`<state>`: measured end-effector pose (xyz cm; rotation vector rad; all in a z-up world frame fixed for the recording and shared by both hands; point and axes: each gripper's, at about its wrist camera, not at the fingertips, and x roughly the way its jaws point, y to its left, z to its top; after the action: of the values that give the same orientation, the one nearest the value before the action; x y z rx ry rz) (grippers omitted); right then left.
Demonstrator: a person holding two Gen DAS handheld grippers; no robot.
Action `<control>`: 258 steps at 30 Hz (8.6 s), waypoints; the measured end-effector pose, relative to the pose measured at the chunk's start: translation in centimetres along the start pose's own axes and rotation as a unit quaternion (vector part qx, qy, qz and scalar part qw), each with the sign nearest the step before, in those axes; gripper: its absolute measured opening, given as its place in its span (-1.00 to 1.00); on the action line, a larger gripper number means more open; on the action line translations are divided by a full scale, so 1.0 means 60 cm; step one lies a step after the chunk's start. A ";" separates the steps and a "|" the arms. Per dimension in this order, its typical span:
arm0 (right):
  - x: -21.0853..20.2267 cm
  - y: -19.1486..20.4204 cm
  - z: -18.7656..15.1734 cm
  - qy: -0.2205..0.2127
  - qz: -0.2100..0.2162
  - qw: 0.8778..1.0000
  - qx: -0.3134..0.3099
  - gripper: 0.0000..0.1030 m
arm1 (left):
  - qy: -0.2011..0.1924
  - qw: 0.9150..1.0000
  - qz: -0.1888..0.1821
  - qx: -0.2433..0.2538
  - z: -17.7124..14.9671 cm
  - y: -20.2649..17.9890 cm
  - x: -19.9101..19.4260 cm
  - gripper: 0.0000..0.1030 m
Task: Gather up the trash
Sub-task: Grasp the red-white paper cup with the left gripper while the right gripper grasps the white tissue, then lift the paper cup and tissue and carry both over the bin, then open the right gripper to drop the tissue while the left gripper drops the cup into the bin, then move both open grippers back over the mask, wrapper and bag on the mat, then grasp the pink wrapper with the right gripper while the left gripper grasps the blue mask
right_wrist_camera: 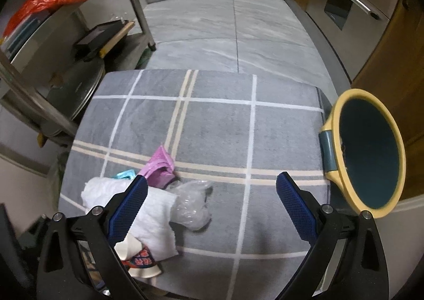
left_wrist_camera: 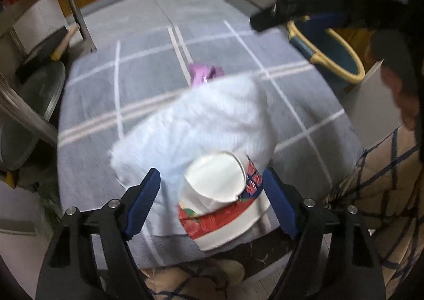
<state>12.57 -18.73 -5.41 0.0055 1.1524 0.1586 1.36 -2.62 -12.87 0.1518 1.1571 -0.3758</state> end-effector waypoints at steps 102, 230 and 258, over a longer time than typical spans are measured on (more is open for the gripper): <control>-0.235 -0.310 0.073 -0.221 -0.011 0.973 0.065 -0.95 | -0.158 0.983 0.018 0.091 0.320 -0.200 -0.047 -0.05; -0.035 -0.019 0.051 -0.047 0.058 0.997 0.016 0.90 | -0.055 0.981 0.128 -0.134 0.047 0.156 -0.091 0.89; 0.133 0.067 0.037 0.113 0.124 0.986 -0.003 0.05 | 0.063 0.996 0.025 -0.051 0.030 0.079 0.043 -0.38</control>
<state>17.26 -13.54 -11.38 0.1299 1.3770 0.3917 5.56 0.65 -14.86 0.1153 1.2914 -0.2655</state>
